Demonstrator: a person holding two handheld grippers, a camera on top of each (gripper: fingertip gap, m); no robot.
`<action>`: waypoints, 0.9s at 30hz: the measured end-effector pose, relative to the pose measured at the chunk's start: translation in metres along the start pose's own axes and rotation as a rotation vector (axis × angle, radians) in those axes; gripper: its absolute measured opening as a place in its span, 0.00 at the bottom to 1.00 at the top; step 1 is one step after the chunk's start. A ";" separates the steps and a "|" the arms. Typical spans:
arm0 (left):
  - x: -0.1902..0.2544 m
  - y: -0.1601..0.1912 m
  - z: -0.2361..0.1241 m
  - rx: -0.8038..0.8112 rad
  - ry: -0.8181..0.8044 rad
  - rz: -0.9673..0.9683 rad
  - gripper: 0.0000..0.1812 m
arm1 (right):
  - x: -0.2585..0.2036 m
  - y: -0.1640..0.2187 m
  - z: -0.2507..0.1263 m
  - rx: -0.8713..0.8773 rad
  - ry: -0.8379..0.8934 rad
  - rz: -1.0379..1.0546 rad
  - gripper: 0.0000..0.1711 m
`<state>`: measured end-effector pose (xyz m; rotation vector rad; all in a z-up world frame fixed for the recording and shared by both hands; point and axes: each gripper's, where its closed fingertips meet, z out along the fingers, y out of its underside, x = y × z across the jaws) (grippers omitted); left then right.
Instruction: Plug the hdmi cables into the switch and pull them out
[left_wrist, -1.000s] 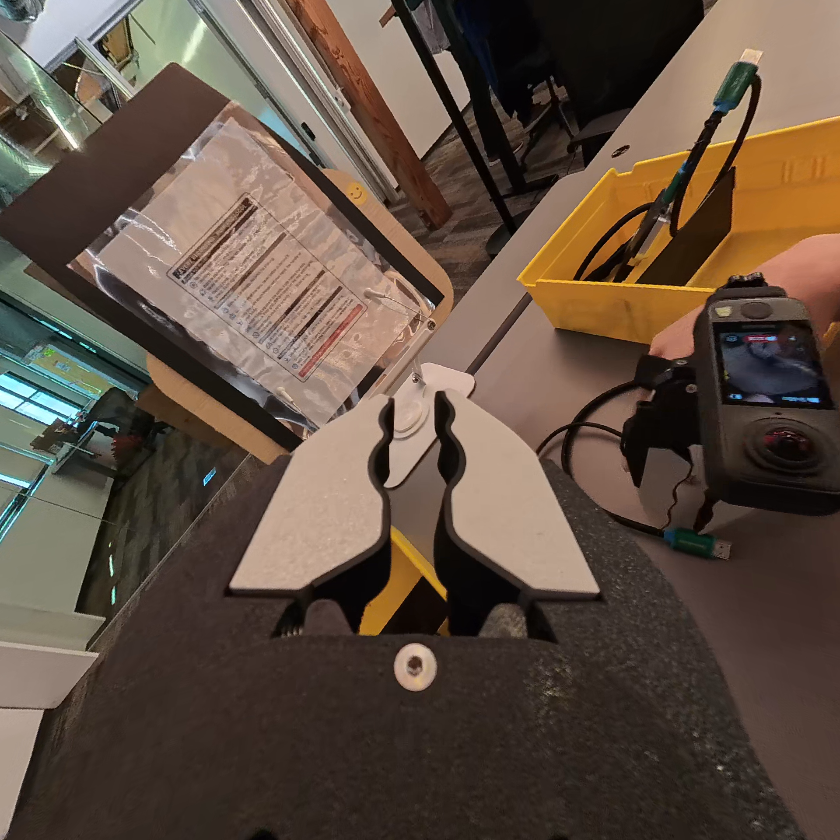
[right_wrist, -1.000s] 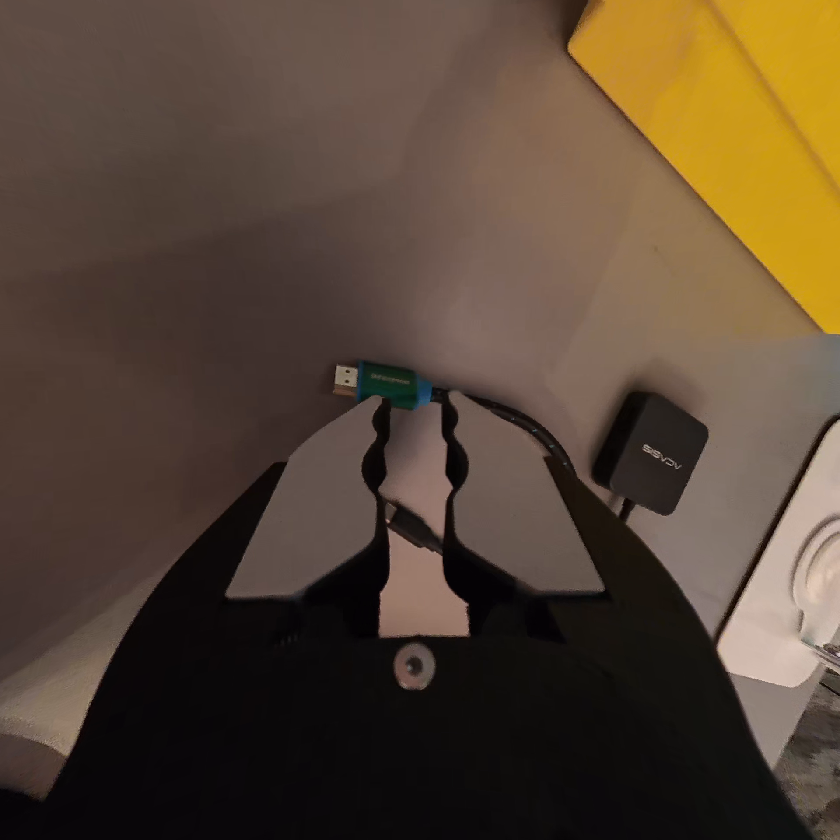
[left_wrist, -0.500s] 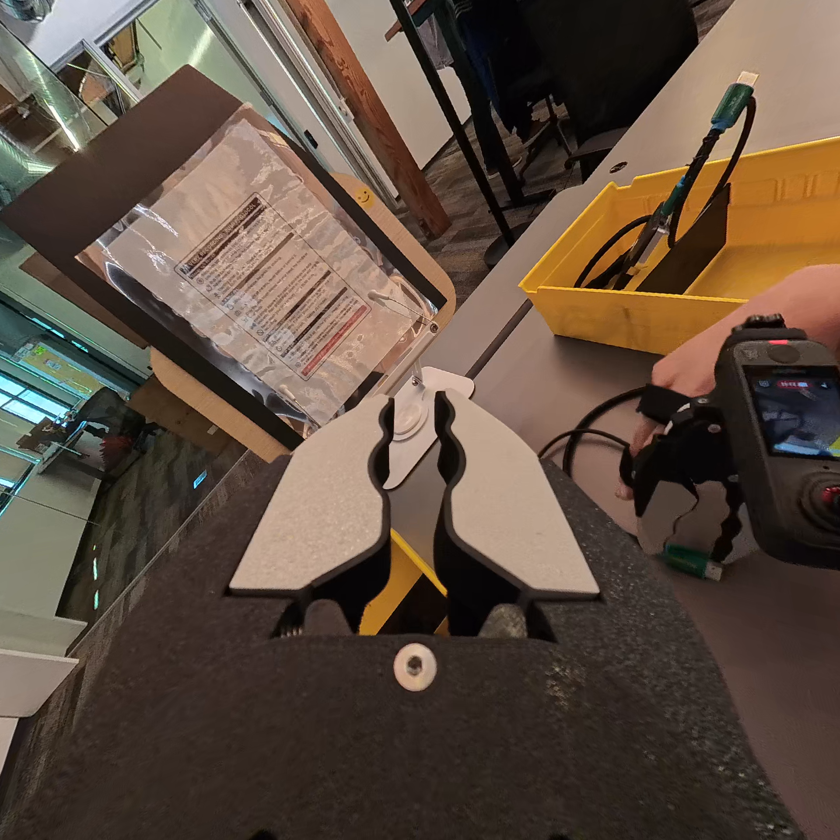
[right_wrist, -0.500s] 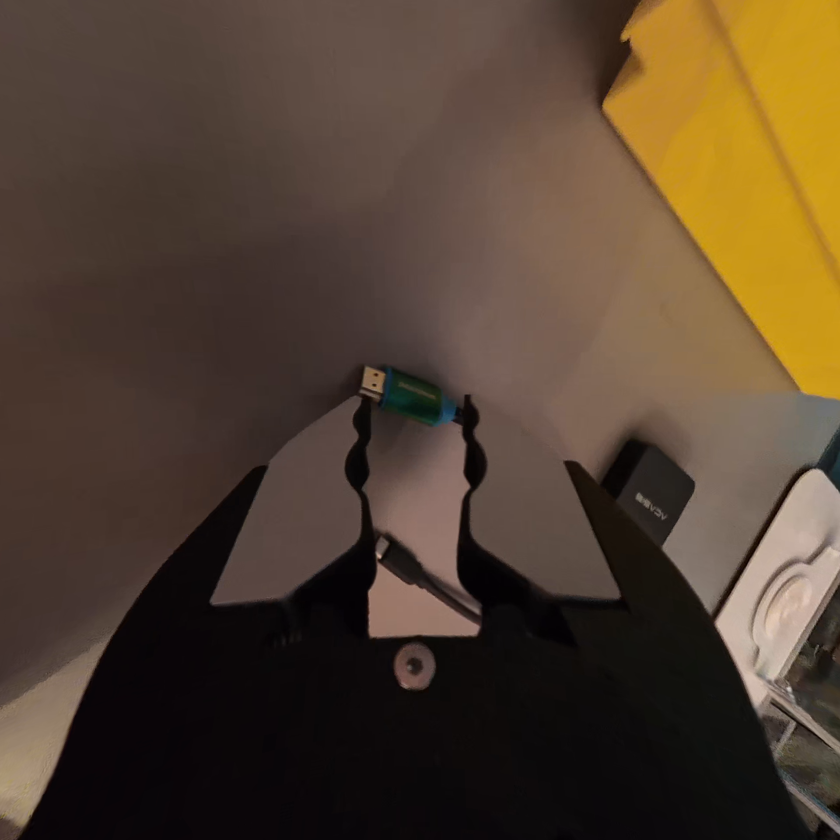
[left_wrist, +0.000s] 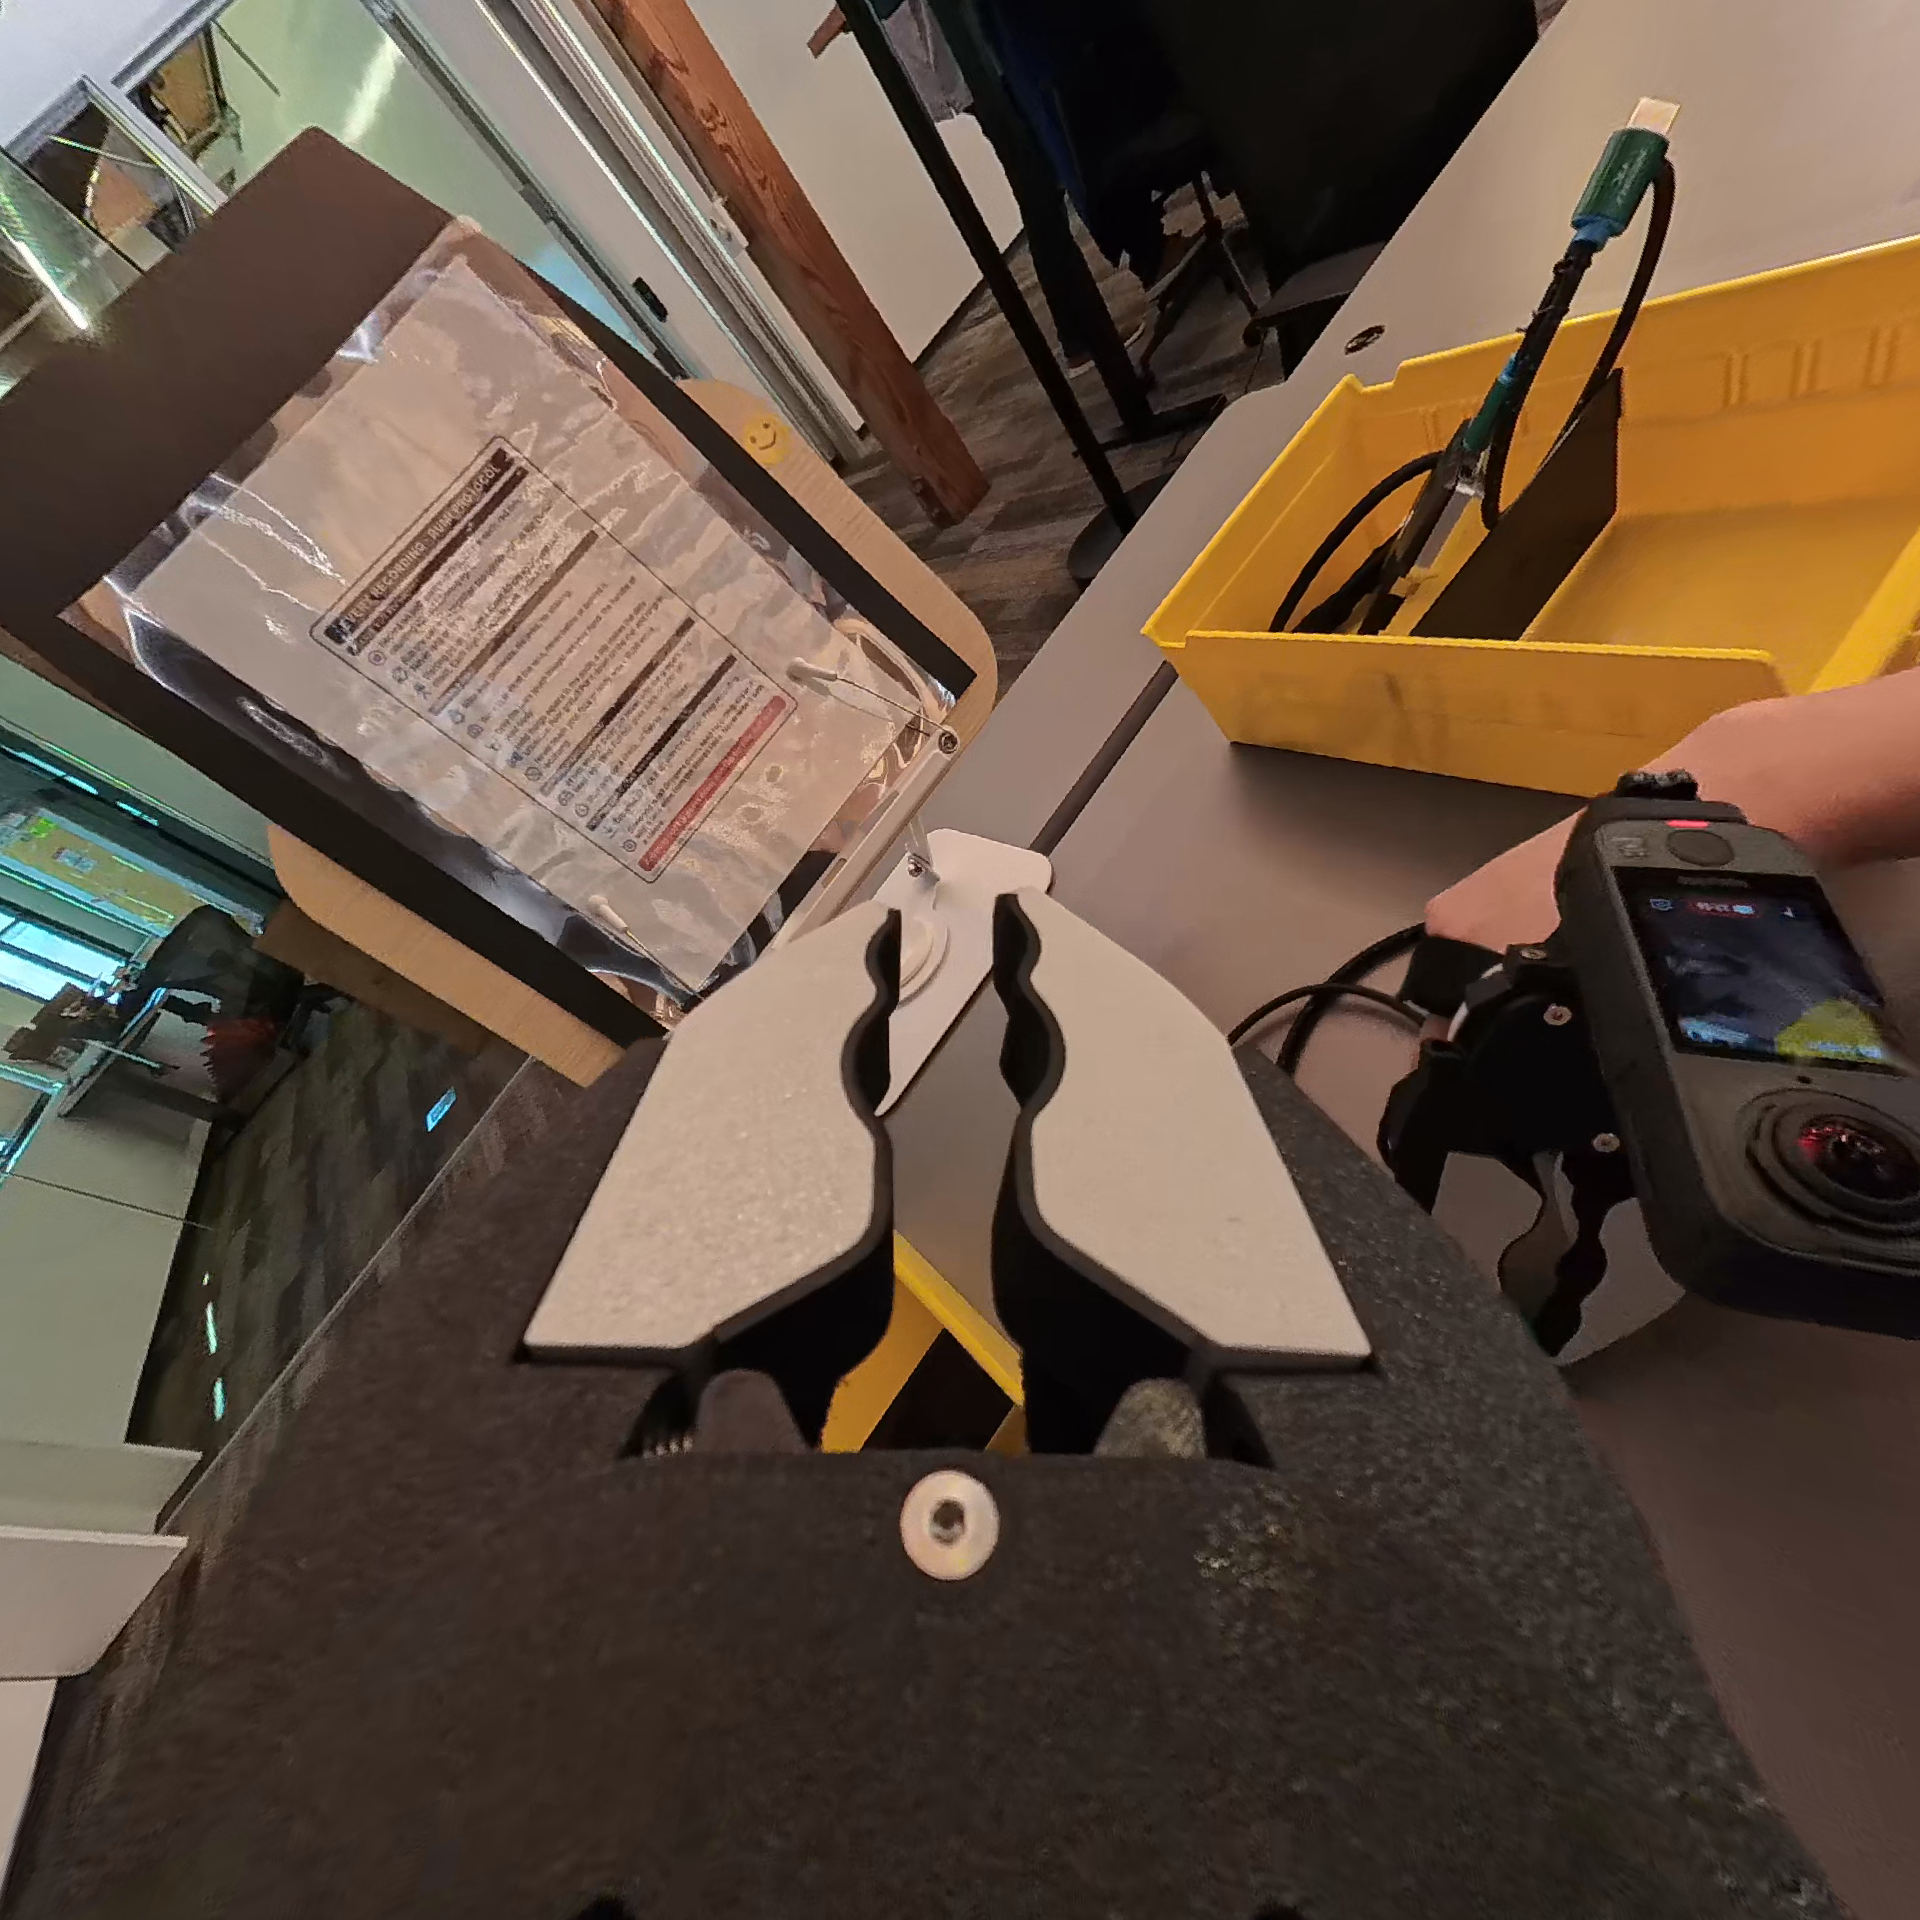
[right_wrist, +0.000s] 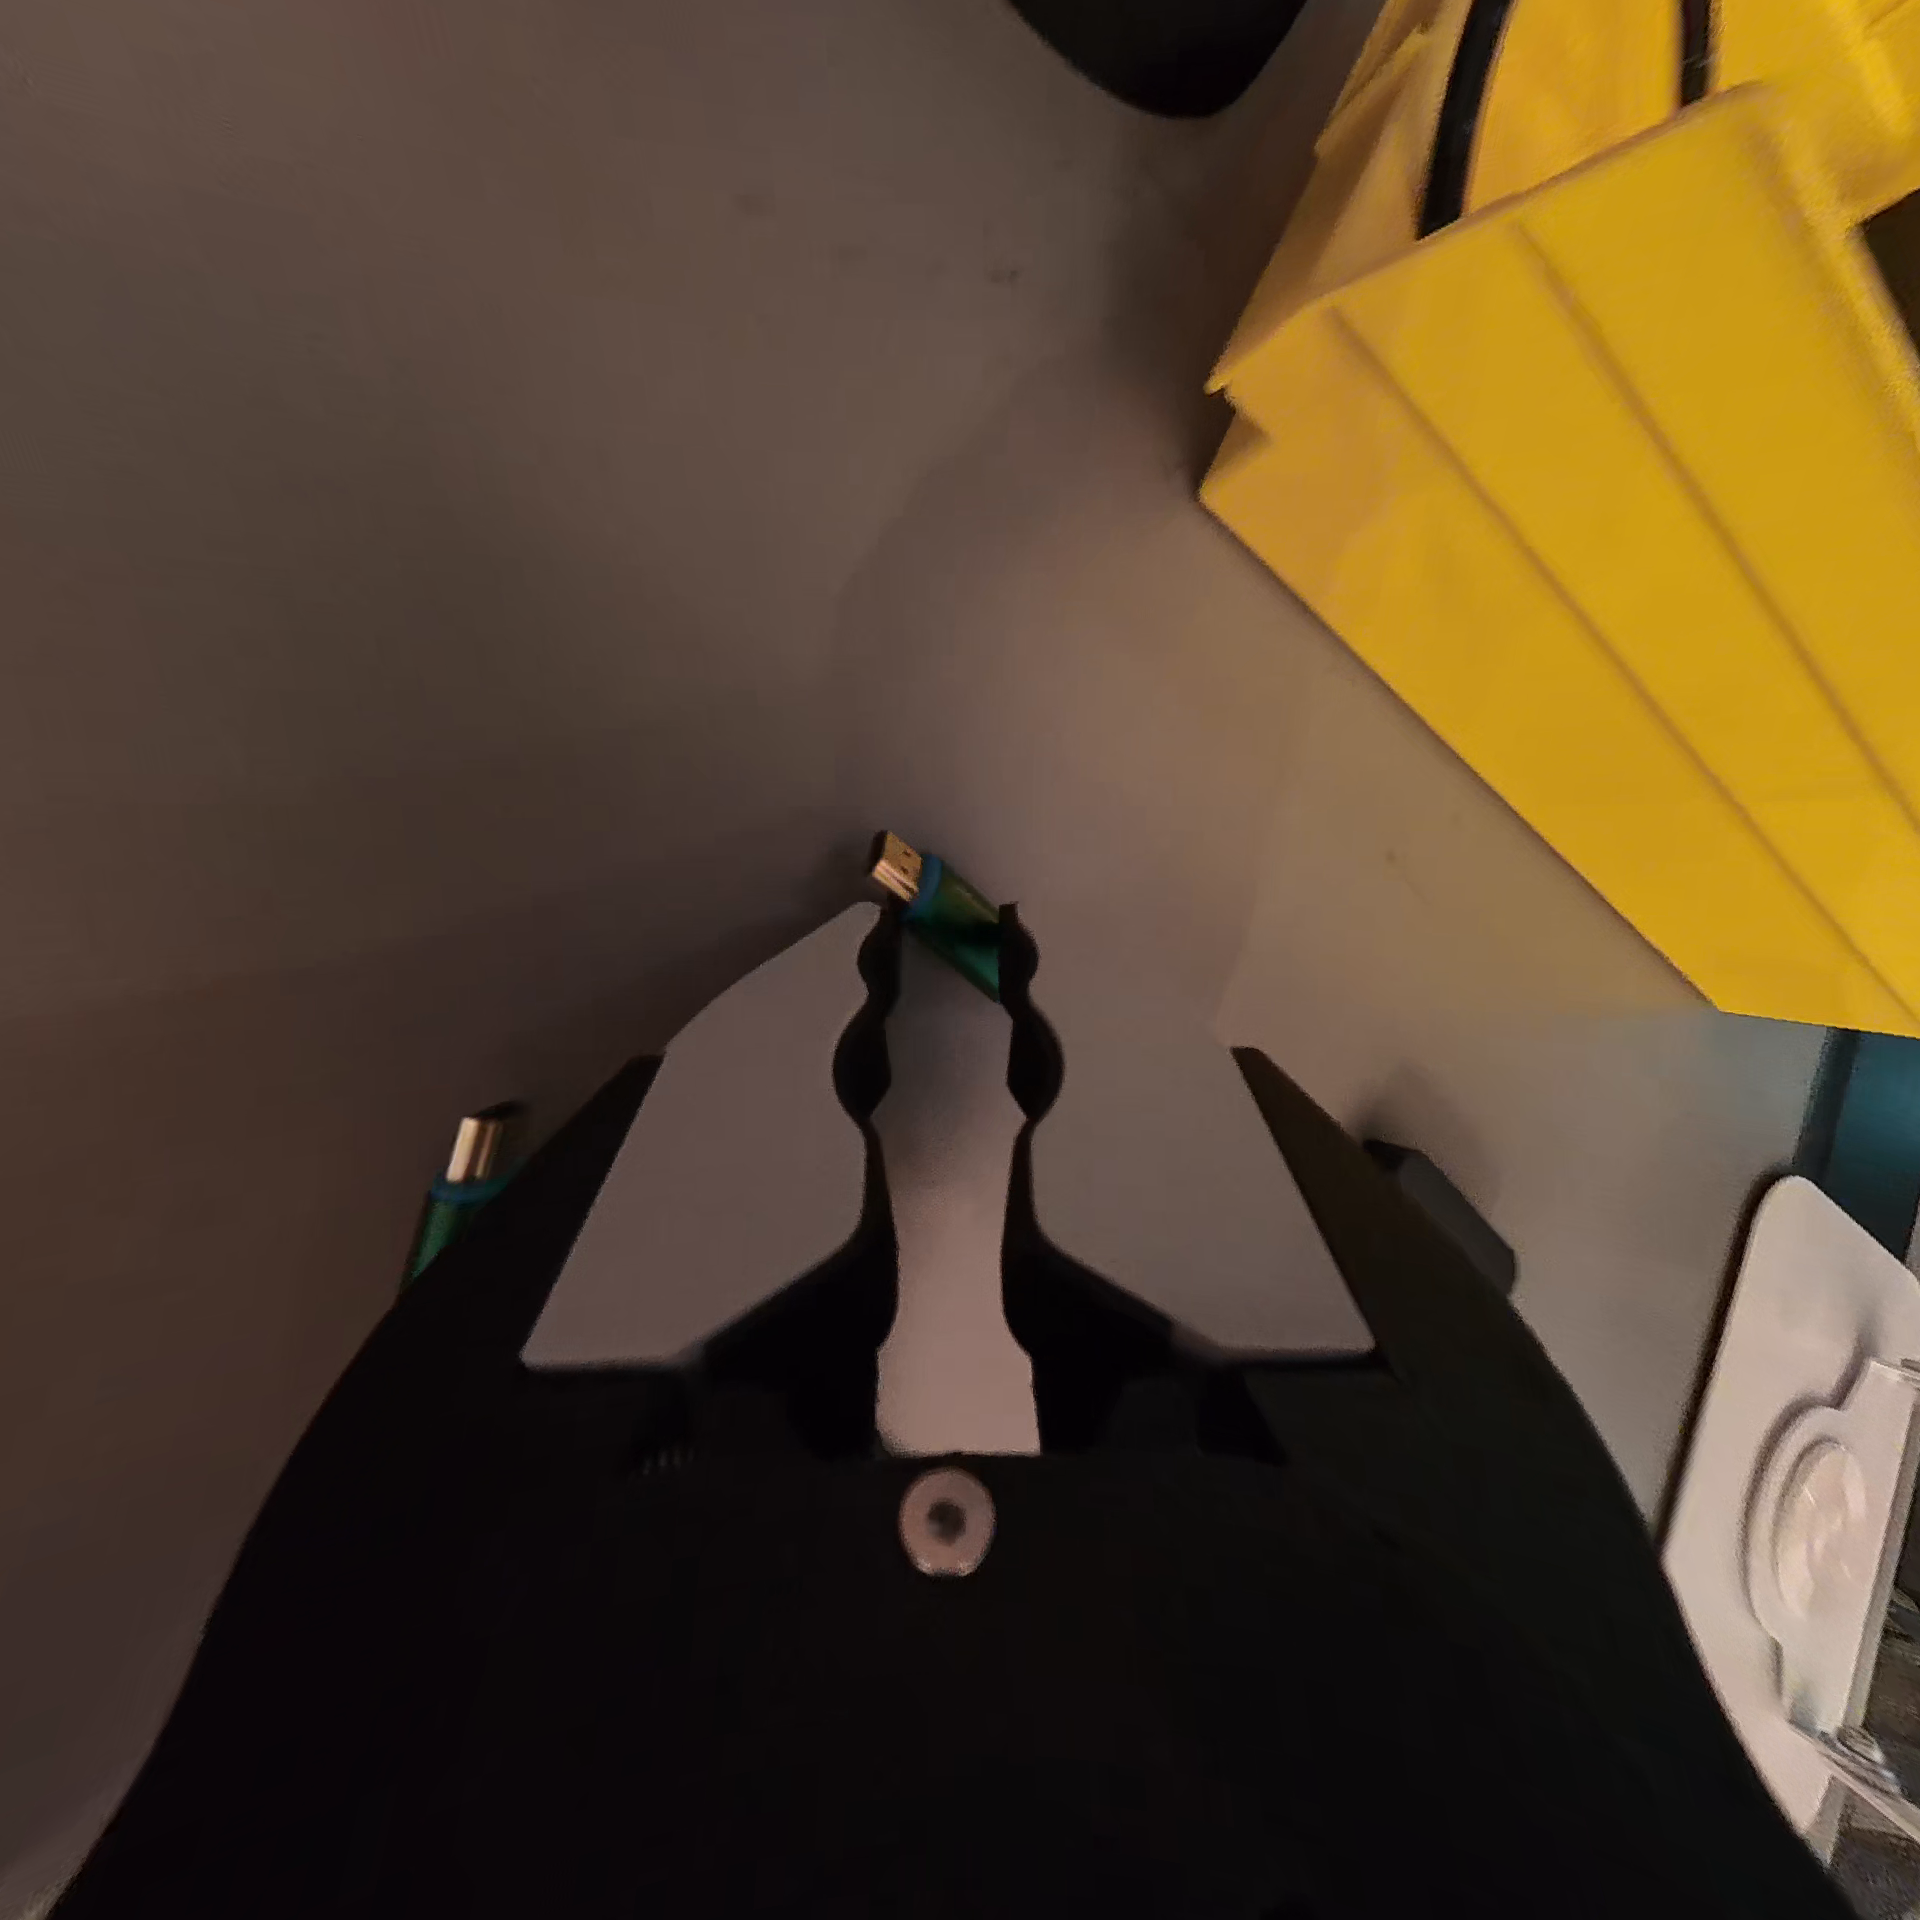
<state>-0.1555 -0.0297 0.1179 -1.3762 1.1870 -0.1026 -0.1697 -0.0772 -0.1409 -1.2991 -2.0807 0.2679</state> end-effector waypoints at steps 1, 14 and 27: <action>0.000 0.000 -0.001 0.000 -0.002 0.001 0.09 | 0.005 -0.004 -0.006 0.029 0.021 0.009 0.11; -0.003 -0.002 -0.004 0.037 0.016 -0.048 0.09 | 0.095 -0.045 -0.172 0.763 0.229 0.553 0.07; 0.036 0.009 0.032 -0.056 0.165 -0.013 0.13 | 0.095 -0.050 -0.196 0.926 0.124 0.628 0.06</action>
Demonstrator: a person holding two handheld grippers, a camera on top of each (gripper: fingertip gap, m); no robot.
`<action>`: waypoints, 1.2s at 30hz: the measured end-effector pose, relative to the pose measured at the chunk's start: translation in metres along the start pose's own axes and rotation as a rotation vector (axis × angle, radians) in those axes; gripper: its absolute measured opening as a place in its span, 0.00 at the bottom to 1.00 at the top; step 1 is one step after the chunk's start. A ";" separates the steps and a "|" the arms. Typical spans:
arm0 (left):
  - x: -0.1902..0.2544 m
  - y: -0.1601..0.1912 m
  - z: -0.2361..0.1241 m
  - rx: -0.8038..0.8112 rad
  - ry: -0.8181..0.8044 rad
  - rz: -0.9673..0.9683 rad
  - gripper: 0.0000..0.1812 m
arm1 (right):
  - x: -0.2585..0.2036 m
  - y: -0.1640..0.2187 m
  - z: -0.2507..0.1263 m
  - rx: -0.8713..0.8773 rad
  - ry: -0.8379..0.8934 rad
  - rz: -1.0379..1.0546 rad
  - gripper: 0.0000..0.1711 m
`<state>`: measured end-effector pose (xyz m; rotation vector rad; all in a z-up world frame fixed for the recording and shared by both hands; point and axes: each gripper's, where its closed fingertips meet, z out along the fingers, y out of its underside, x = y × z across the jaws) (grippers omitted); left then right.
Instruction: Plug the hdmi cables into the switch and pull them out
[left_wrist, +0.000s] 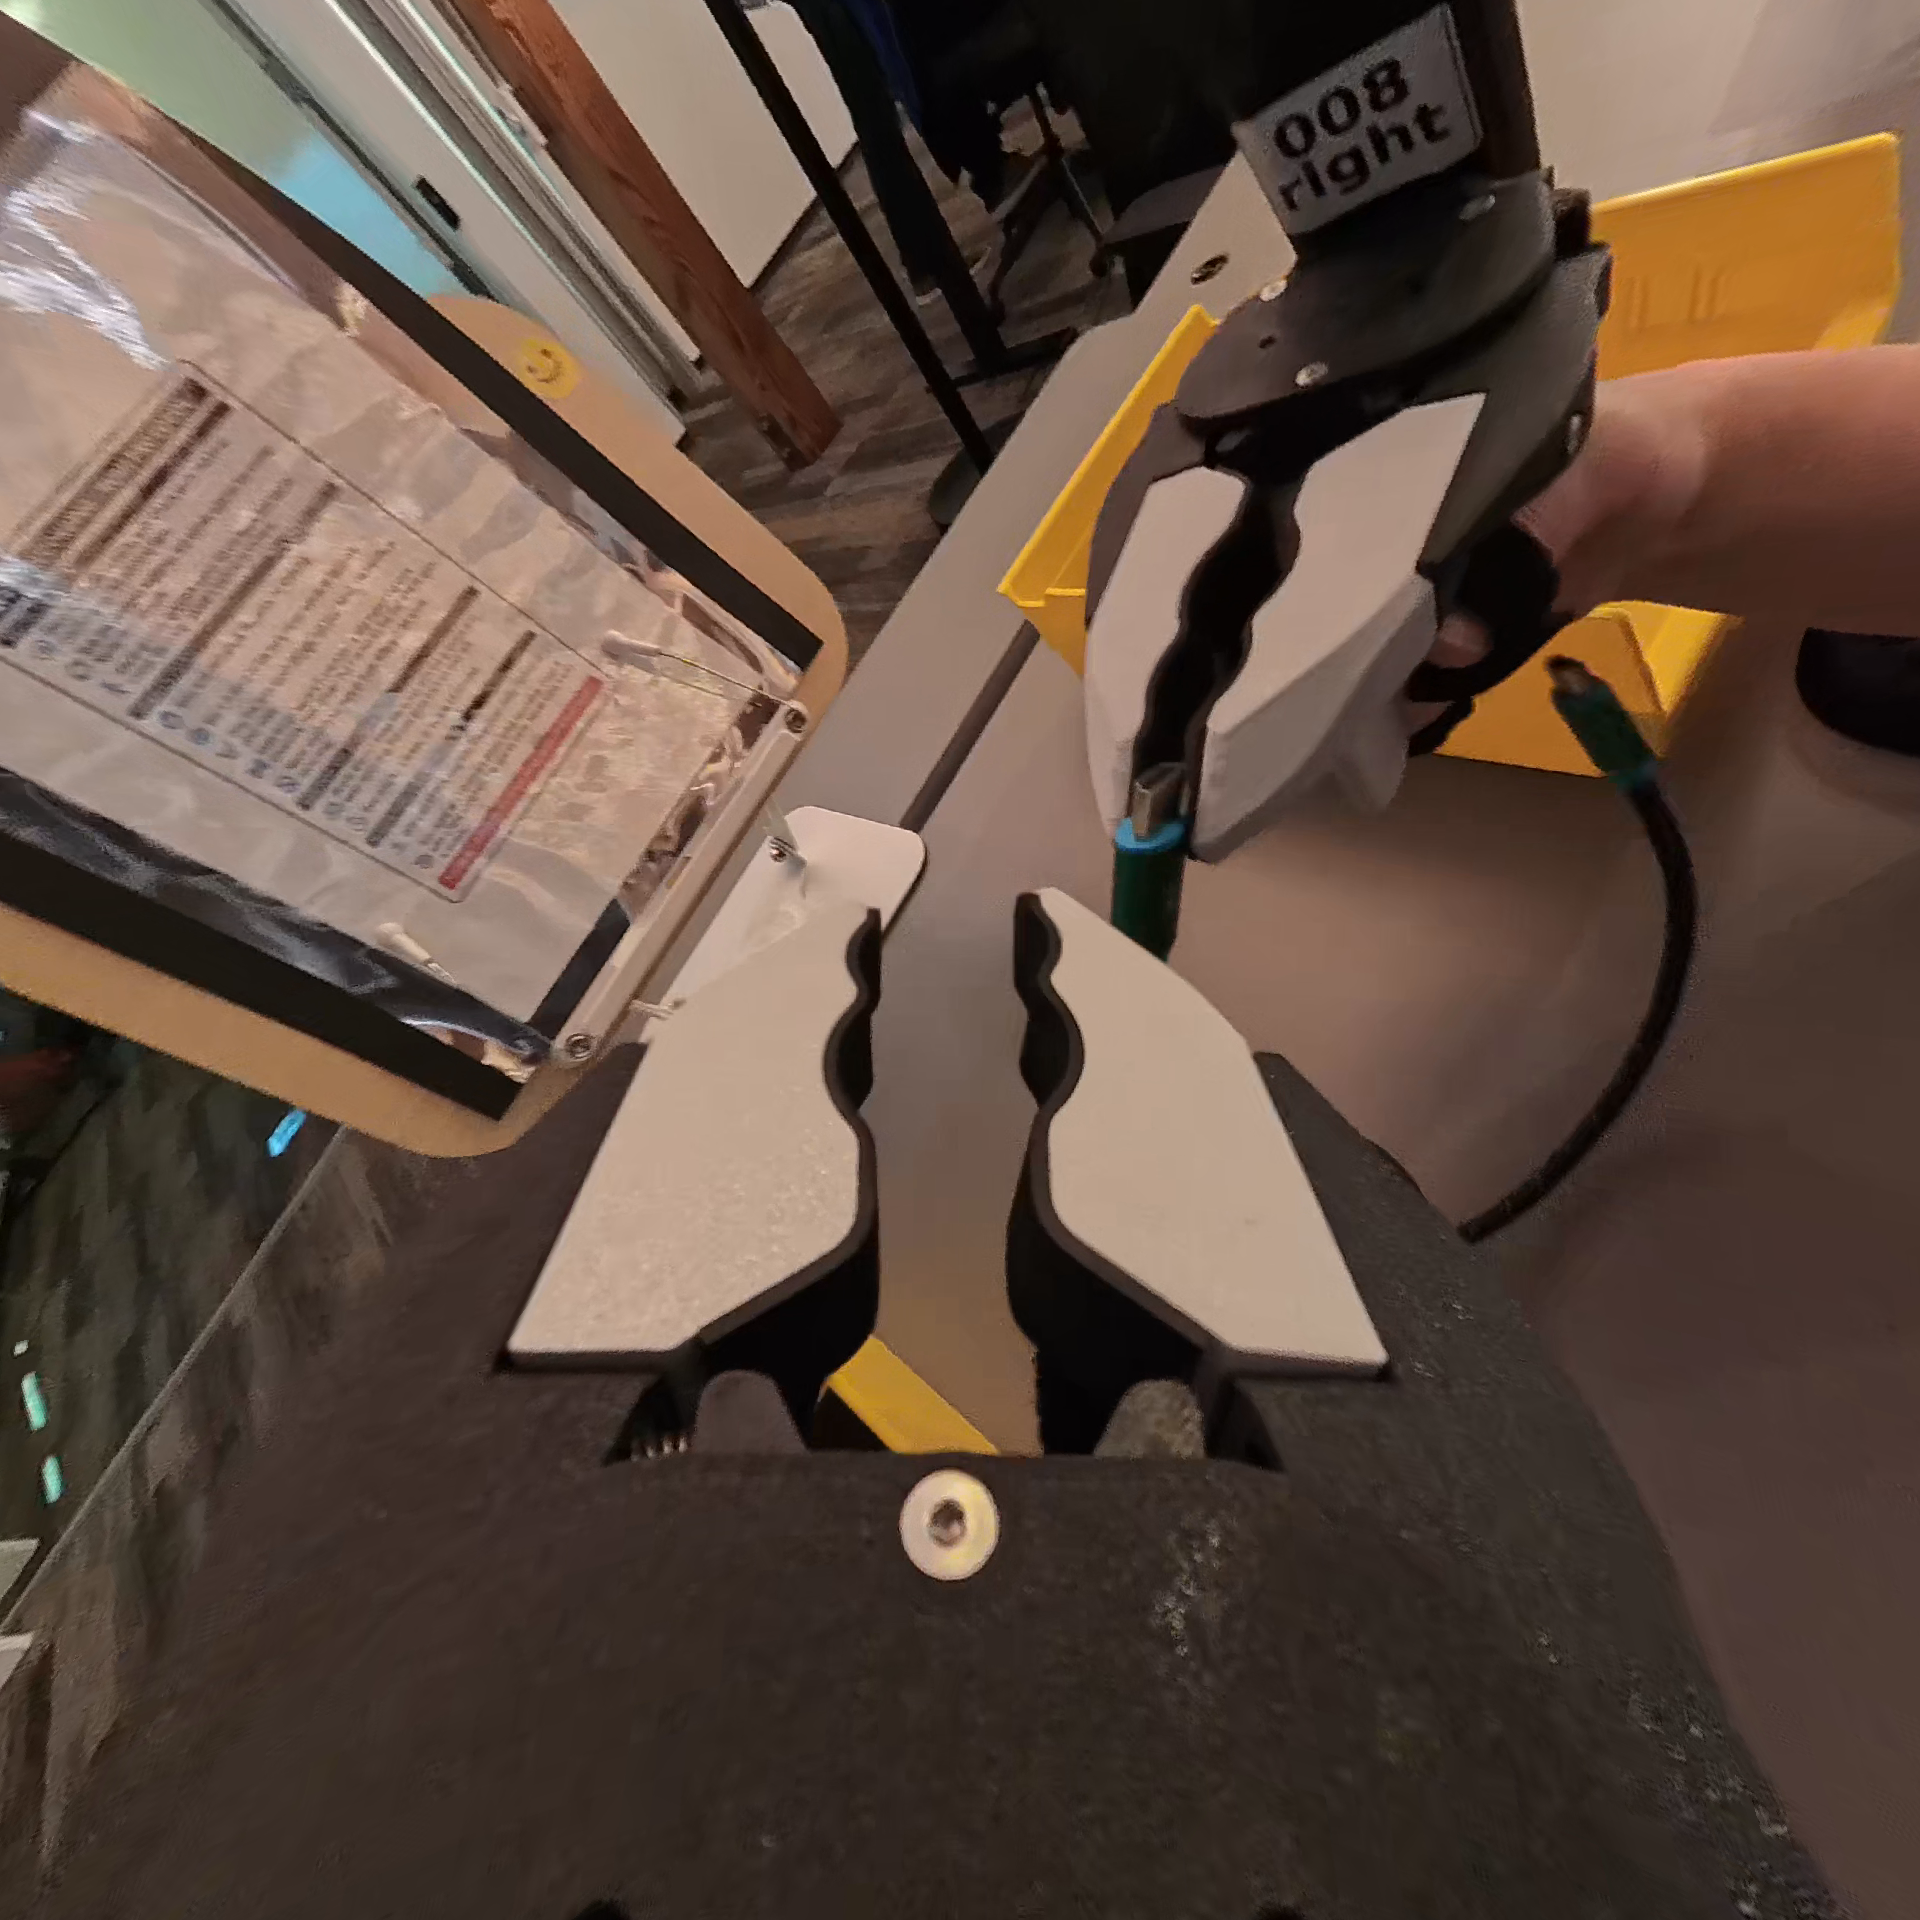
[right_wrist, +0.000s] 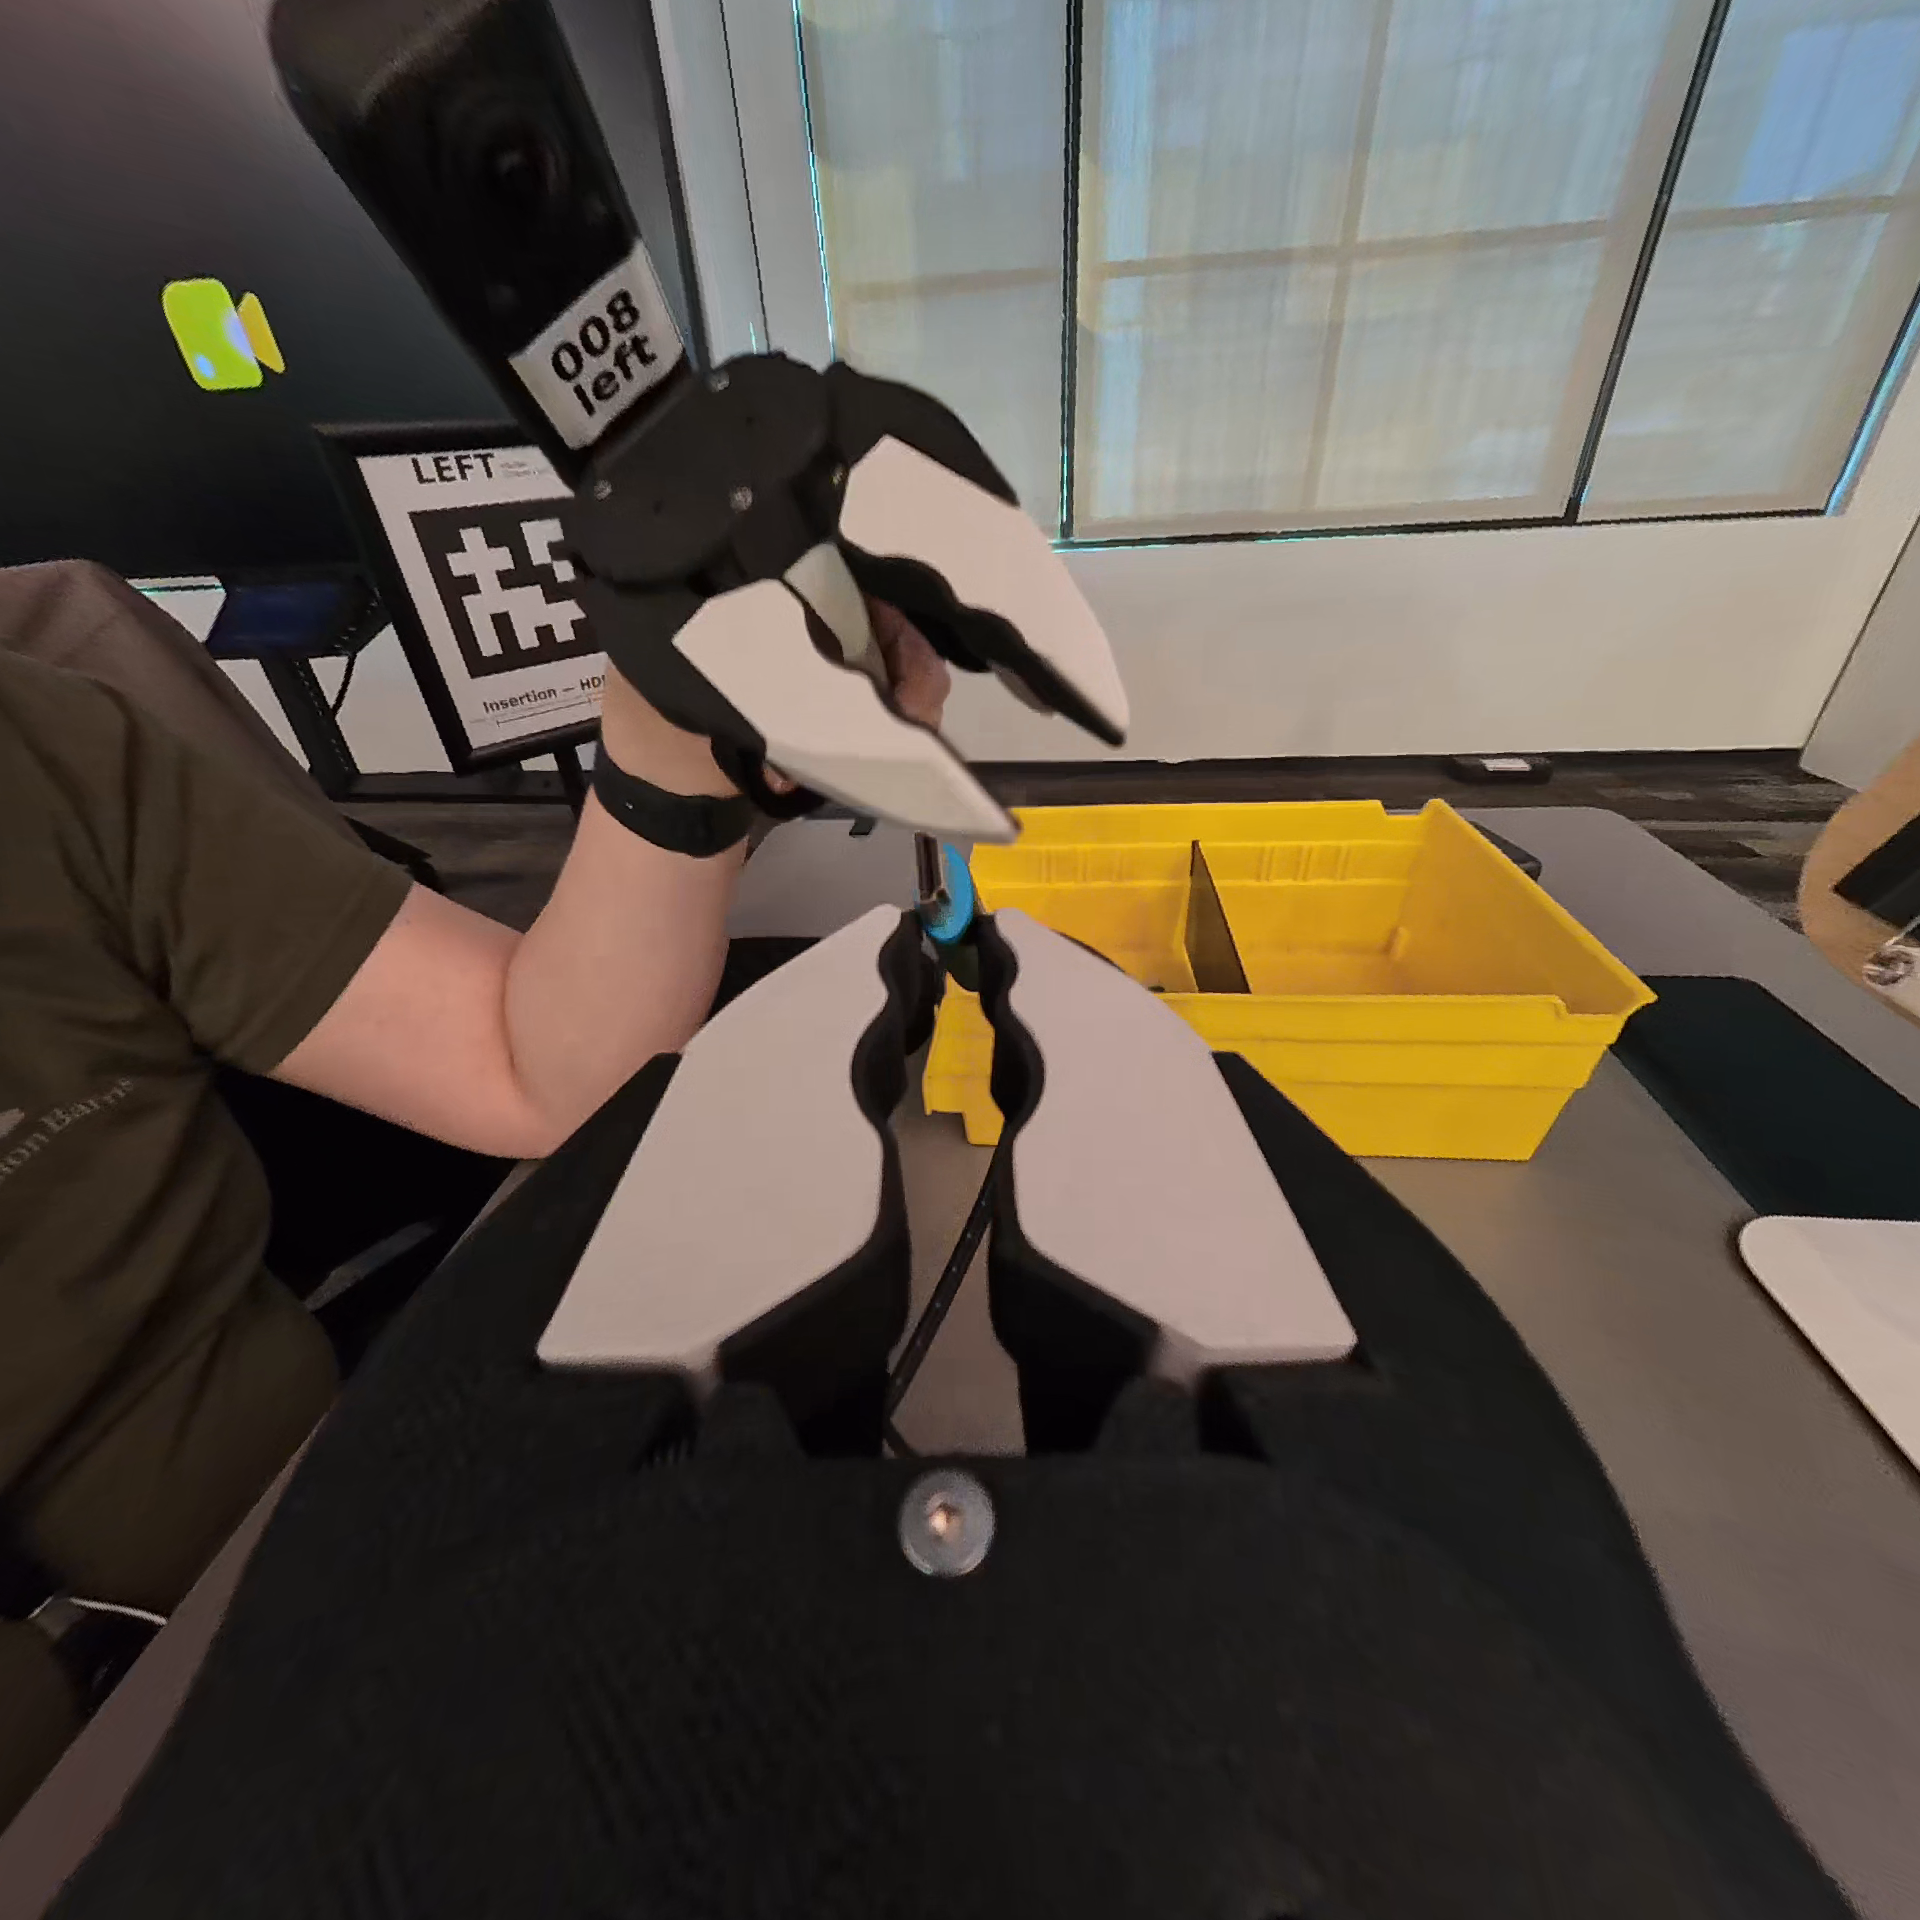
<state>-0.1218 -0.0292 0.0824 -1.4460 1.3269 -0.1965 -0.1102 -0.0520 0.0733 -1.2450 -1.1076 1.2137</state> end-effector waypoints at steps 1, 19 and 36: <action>0.003 0.002 0.003 -0.002 0.027 -0.008 0.16 | 0.001 -0.001 -0.002 0.006 0.007 -0.004 0.06; 0.051 0.104 0.062 -0.398 0.420 -0.105 0.15 | 0.019 -0.010 -0.028 0.069 0.062 0.006 0.06; 0.037 0.082 0.043 -0.294 0.467 -0.190 0.00 | 0.045 0.005 -0.050 -0.092 0.233 0.044 0.20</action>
